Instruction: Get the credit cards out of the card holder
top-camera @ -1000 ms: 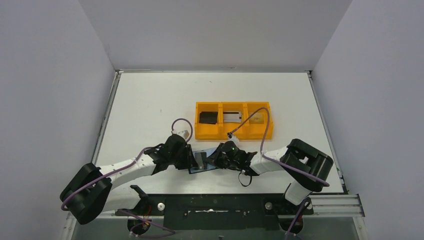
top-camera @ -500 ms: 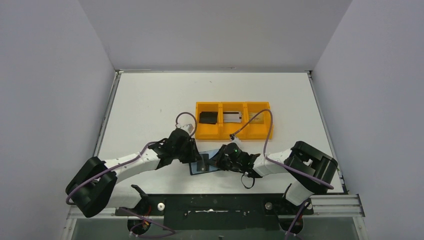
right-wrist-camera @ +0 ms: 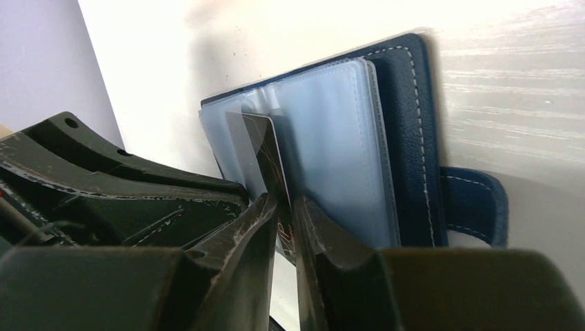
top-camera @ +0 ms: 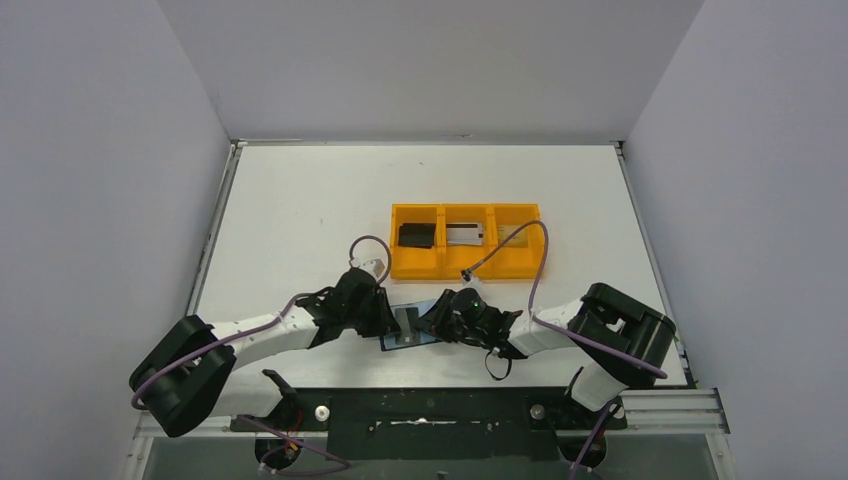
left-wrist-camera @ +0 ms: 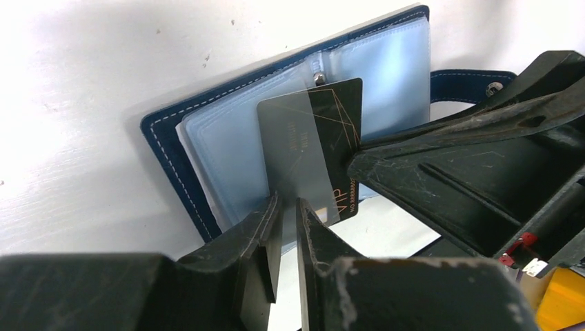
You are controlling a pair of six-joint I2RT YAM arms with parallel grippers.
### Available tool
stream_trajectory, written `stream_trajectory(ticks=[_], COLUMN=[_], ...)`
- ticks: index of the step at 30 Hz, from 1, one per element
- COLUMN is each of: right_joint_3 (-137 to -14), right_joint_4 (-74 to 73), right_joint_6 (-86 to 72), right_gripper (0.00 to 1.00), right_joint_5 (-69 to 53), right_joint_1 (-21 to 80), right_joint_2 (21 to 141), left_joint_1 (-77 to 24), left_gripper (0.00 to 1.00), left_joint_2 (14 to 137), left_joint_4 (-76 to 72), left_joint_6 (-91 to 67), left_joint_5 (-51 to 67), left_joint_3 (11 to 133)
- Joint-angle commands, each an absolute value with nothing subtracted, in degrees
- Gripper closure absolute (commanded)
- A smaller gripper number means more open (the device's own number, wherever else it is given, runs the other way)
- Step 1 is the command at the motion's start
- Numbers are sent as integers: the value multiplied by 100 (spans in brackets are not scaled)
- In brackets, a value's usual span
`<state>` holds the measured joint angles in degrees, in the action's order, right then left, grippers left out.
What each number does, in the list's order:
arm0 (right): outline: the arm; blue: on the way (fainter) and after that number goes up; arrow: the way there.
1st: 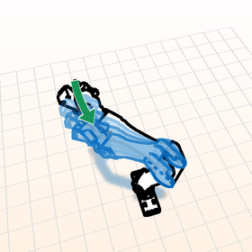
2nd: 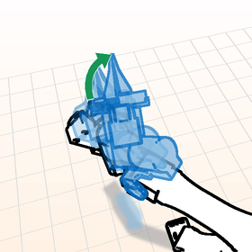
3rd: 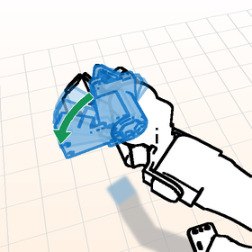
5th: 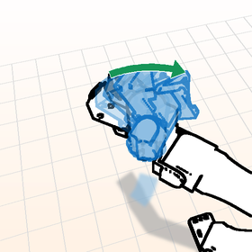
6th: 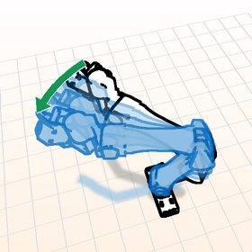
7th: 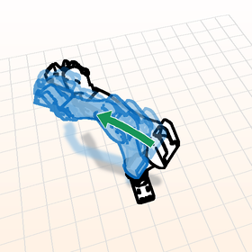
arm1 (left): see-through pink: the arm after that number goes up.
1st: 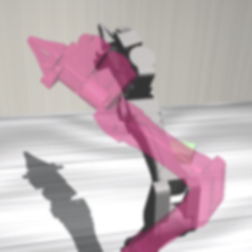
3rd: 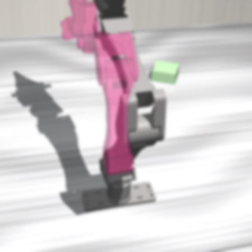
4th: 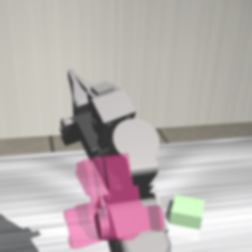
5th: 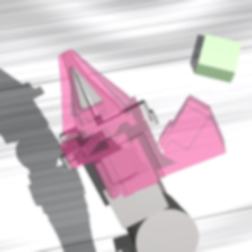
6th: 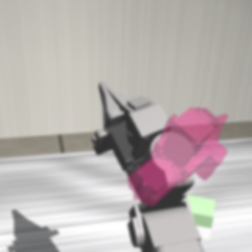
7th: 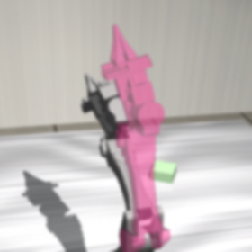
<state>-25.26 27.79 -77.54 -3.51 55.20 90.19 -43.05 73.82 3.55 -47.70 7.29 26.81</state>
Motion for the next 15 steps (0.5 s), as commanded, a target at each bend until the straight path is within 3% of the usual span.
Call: stream_trajectory(ticks=[1,9,15], right_joint_3=[-2599,-2619,-2821], right_joint_4=[3177,3518,3727], right_joint_6=[-7569,-7430,-7038], right_gripper=[81,92,83], right_joint_5=[-376,-416,-765], right_joint_1=[5537,5532,5560], right_joint_2=[8980,9002,9086], left_joint_1=[-4367,-4456,-4457], left_gripper=[87,89,90], left_joint_2=[7372,7174,7247], left_joint_4=[528,550,459], left_joint_6=[-4740,-4776,-4782], left_joint_5=[561,394,471], left_joint_3=[2488,2432,2417])
